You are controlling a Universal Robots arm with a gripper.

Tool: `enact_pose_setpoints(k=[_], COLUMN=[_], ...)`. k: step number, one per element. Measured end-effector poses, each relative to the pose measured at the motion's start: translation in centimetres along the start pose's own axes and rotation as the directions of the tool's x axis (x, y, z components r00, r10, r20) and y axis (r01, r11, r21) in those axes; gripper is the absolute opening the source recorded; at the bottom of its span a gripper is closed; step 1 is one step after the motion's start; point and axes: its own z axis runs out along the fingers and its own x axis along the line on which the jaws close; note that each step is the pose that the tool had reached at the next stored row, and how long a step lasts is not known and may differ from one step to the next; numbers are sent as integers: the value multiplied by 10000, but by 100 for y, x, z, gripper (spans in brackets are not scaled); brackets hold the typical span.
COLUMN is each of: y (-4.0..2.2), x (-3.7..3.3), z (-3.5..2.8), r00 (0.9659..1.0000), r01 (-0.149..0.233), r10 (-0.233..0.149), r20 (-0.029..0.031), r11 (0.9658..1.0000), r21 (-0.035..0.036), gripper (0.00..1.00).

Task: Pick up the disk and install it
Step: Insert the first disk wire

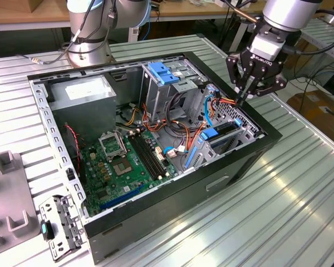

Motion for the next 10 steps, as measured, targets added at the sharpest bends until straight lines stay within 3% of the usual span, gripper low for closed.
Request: enact_pose_setpoints(k=[10], y=[-1], x=[0], z=[0], r00=[10000], r01=[-47], r10=[47], r20=[-1], r11=[10000], r21=[-2], gripper=[16])
